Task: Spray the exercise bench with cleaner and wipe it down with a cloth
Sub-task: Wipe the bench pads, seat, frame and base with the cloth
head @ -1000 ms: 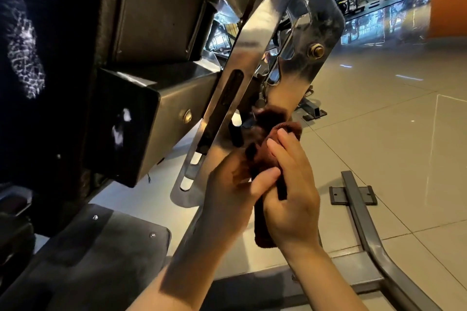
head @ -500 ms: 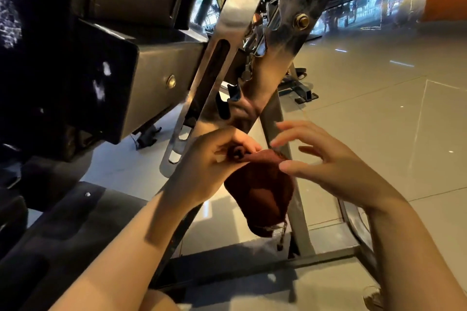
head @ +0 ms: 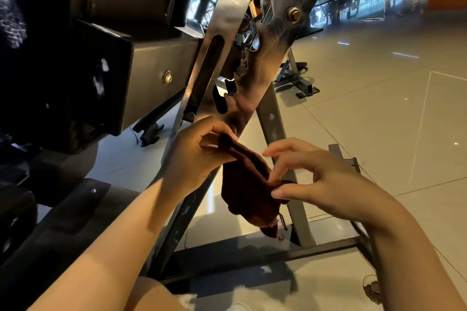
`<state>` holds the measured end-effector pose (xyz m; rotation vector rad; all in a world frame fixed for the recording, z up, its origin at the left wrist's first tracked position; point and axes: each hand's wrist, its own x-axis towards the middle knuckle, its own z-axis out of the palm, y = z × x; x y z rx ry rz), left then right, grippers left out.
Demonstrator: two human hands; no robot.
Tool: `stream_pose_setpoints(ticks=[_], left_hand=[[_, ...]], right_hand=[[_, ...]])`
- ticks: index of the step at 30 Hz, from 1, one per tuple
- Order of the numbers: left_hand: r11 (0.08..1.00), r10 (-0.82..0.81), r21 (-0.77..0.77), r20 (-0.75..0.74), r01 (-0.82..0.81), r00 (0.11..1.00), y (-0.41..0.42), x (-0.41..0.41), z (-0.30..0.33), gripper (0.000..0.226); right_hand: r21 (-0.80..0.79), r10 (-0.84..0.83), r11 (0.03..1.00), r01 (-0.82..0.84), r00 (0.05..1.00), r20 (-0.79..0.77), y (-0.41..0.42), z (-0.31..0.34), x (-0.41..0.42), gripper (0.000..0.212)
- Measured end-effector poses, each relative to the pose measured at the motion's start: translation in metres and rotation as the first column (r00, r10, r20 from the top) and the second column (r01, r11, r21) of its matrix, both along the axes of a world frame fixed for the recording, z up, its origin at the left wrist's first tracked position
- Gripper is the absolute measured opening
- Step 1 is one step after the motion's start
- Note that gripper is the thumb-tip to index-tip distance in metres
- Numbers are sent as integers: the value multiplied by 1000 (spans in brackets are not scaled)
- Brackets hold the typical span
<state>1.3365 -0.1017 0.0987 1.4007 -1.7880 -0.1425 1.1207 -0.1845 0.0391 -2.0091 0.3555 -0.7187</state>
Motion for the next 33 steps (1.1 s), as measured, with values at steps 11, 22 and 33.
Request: stream_pose_setpoints(ticks=[11, 22, 33], left_hand=[[958, 178, -267, 260, -106, 949, -6, -20, 1, 49], [948, 228, -276, 254, -156, 940, -15, -28, -1, 61], [988, -17, -118, 575, 103, 818, -9, -30, 0, 32]], right_hand=[[-317, -364, 890, 327, 929, -63, 15, 2, 5, 33], [-234, -300, 934, 270, 948, -104, 9, 4, -3, 42], [-529, -619, 675, 514, 785, -28, 1, 6, -13, 17]])
